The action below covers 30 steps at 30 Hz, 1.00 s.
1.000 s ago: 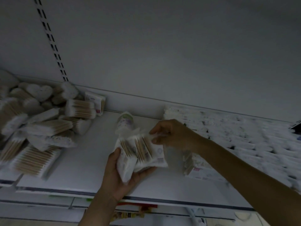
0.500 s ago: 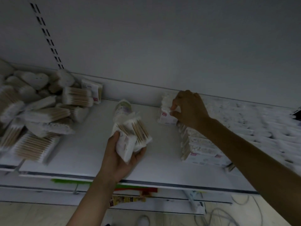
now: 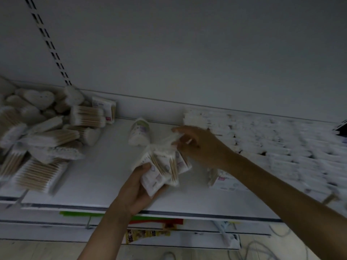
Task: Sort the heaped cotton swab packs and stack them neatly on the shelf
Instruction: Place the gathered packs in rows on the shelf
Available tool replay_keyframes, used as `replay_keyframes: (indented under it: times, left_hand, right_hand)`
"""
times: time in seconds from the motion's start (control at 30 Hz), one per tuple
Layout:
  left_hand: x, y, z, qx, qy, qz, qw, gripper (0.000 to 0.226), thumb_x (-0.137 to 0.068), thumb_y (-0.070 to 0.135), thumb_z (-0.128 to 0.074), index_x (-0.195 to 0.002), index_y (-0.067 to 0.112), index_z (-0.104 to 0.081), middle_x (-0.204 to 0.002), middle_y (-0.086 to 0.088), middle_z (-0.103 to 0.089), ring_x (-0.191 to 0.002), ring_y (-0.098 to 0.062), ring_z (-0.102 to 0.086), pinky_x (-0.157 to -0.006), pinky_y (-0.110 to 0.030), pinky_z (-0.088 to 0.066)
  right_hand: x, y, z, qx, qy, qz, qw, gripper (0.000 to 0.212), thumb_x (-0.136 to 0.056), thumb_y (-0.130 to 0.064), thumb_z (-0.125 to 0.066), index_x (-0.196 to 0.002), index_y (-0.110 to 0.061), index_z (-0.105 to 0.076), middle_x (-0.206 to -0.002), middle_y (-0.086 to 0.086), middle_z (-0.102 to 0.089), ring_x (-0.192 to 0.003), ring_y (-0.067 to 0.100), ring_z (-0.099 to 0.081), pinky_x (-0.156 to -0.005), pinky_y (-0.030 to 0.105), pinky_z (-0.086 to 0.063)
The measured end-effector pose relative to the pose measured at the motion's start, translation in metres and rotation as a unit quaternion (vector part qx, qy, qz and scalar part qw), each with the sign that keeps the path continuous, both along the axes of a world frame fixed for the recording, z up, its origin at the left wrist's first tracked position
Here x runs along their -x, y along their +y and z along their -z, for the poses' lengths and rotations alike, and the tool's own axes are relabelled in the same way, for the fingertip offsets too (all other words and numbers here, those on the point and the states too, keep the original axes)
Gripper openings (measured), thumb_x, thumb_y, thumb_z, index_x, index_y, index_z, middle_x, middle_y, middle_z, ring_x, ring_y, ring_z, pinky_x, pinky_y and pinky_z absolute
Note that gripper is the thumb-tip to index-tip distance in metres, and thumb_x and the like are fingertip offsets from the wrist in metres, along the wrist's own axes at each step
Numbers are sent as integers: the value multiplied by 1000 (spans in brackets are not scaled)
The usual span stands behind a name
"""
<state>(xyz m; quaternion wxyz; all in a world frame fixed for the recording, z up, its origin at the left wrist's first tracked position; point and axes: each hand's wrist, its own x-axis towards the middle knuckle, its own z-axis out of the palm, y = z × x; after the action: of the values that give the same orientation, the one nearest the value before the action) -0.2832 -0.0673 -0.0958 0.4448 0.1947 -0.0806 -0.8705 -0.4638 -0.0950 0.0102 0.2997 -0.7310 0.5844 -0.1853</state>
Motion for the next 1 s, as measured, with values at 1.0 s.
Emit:
replay_keyframes:
  times: [1.0]
  left_hand:
    - [1,-6,3,-48,2,-52,998,88,-34,18,-99,-116,15,-67,-129,-15,-61,-112,-33,-63,-87,-55,-52]
  right_hand:
    - [40,-29,13,182,431,-16,884,30,-91,-31,-55,-119,-20,-56,-115,3,-57,-106,23,-52,-87,31,-27]
